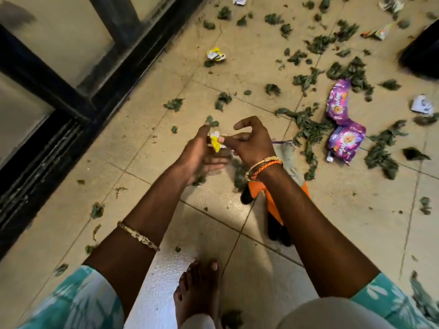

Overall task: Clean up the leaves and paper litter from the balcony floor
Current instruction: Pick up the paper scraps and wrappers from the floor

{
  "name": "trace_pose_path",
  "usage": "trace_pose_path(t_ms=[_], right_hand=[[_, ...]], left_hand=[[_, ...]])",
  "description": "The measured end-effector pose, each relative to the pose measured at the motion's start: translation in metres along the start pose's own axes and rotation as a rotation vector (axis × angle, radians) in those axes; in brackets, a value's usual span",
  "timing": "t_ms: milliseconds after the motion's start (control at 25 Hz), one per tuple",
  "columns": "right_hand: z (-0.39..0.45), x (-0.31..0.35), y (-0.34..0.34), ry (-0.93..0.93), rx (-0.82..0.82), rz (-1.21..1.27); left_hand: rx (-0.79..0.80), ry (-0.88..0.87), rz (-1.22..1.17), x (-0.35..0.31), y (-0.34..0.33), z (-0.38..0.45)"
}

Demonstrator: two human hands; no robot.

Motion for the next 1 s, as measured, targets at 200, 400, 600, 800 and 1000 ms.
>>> trace_pose_path(t_ms=[200, 400, 600, 800, 1000], right_hand=[[-0.004, -0.007, 0.054, 0.147, -0.127, -0.436], [0.045, -0.026, 0.150, -0.043, -0.523, -0.574], [0.109, -0.052, 0.200, -0.300, -0.566, -0.721], [0.130, -0.068, 0.197, -0.422, -0.467, -0.771], [0.125, -0.068, 0.216, -0.332, -0.620, -0.371]], left_hand=[[0.055, 0.078, -0.024, 0.007, -0.058, 0.016], [0.014, 0.013, 0.153, 0.003, -0.085, 0.040], [-0.018, -0.058, 0.277, -0.001, -0.099, 0.055], [0.084, -0.076, 0.333, -0.006, -0.106, 0.076], [0.112, -0.080, 0.288, -0.005, -0.115, 0.089]])
Point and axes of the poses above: each hand's wrist, its own z-axis towards the middle knuckle, its own y-axis out of the back of the hand, x = y × z, the point moved 1 cm from there along z, towards the middle knuckle, and after that the axes turned 9 degrees about -z, right-handed, at the moved point
